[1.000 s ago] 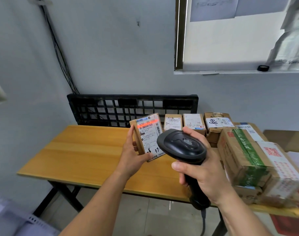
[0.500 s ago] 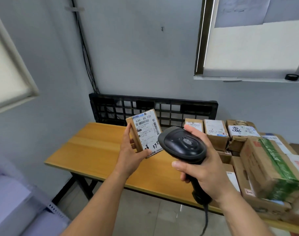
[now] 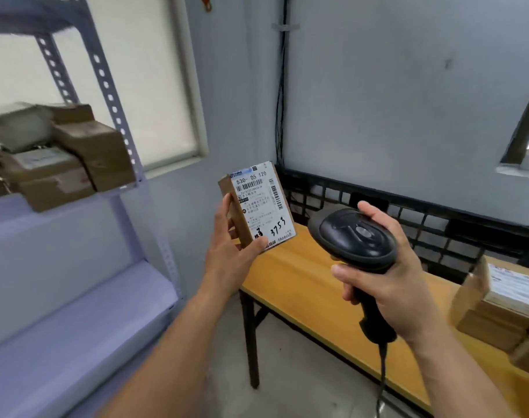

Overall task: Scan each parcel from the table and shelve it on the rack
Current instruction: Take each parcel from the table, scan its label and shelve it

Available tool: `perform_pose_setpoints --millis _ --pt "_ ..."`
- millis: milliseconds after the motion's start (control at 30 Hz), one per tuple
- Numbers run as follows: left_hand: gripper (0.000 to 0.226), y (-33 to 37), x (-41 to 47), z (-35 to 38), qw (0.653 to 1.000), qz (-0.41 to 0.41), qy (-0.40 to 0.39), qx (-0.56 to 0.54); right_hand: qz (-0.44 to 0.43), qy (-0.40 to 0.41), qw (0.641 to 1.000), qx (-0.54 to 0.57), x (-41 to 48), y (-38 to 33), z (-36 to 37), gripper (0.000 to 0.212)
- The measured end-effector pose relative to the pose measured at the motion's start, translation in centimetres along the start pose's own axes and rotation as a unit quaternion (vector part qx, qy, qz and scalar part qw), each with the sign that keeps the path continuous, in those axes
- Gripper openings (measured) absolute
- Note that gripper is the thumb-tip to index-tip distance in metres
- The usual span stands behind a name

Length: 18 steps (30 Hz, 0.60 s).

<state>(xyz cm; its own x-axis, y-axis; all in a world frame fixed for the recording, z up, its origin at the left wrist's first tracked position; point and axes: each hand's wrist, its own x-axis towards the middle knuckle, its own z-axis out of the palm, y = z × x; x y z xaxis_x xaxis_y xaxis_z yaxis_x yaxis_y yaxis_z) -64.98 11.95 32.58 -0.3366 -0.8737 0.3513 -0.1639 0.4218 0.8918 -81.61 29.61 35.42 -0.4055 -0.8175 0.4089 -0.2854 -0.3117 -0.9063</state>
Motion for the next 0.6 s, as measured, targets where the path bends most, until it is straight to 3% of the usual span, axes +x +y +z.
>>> perform_pose_setpoints --millis 367,600 --pt "0.089 -2.8 4.0 -17.6 0.984 -0.006 0.176 -0.001 -0.023 -0.102 0.994 0.018 7.5 0.1 14.7 0.089" --pt "0.089 -3.6 8.8 -27.5 0.969 -0.017 0.247 0.009 -0.017 -0.132 0.99 0.051 10.7 -0.2 22.6 0.089"
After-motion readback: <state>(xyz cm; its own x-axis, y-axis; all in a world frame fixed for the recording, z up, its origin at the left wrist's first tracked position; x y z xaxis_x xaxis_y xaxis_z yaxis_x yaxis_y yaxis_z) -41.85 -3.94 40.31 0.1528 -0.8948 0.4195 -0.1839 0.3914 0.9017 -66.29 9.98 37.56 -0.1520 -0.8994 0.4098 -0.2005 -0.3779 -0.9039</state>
